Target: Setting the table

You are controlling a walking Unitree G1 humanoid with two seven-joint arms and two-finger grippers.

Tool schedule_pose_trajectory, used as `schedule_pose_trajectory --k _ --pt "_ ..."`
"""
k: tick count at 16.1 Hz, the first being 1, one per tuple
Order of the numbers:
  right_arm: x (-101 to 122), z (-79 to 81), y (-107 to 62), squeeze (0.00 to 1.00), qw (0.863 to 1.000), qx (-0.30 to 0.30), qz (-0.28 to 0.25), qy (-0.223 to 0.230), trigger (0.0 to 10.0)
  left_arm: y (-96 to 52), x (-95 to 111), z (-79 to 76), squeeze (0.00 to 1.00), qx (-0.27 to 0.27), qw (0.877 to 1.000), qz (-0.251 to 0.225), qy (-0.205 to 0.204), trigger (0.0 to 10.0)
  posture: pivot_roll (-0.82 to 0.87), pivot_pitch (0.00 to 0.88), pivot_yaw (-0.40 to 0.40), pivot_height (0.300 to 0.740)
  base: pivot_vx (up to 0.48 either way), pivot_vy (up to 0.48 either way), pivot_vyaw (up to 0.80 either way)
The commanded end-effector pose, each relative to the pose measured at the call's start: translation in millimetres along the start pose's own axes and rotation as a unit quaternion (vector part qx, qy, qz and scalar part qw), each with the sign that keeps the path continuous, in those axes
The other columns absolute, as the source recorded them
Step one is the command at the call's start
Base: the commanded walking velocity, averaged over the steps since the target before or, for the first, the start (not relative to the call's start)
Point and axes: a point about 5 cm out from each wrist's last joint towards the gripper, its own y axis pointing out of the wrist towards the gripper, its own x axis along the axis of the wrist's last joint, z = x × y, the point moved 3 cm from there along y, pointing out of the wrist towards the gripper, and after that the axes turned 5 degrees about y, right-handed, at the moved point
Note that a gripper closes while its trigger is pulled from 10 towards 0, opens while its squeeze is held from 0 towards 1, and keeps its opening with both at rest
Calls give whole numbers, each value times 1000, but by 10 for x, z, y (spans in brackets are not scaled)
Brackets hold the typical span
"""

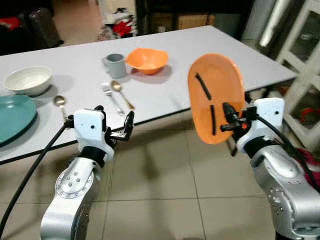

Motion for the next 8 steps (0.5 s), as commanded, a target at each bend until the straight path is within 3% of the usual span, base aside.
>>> schedule_pose_trajectory --k 1,5,8 --pt "119 93 8 0 999 26 -22 6 10000 -9 -10 22 0 3 1000 2 3 10000 -124 0 4 740 270 0 0" --pt "112 110 6 0 999 30 -21 9 10000 -32 -41 55 0 9 1000 8 7 10000 -123 0 4 740 277 0 0" --pt "97 124 -8 0 999 37 -17 16 10000 -60 -53 102 0 17 1000 9 10 10000 -121 0 -8 740 277 0 -800"
